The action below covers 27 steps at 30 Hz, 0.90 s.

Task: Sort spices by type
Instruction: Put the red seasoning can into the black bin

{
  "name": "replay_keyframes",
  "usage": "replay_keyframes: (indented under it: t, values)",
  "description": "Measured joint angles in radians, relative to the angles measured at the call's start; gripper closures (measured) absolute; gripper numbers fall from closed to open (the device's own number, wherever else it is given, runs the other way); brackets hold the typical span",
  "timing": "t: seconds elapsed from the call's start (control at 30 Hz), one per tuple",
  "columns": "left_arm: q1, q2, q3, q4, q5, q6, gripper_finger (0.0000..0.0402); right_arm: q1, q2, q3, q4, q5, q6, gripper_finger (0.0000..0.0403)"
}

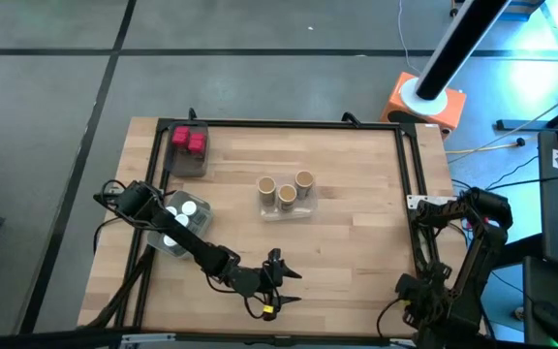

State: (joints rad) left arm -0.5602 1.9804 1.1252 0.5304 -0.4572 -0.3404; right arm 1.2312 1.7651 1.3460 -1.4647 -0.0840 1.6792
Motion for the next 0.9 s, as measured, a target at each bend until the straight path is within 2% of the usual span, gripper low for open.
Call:
replay_keyframes:
  t: [0.43,0.8,0.9]
  values:
    - [0.016,0.0,0.0,0.003,0.0,-0.023,0.0135,0.002,0.001,-0.001,-0.013,0.044,0.015,0.0072]
    - [0.019,0.0,0.0,0.004,-0.001,-0.031,0.0135,0.0,0.001,-0.002,-0.024,0.215,0.017,0.0072]
    - [0.019,0.0,0.0,0.005,-0.001,-0.03,0.0135,0.0,0.001,-0.001,-0.031,0.307,0.015,0.0072]
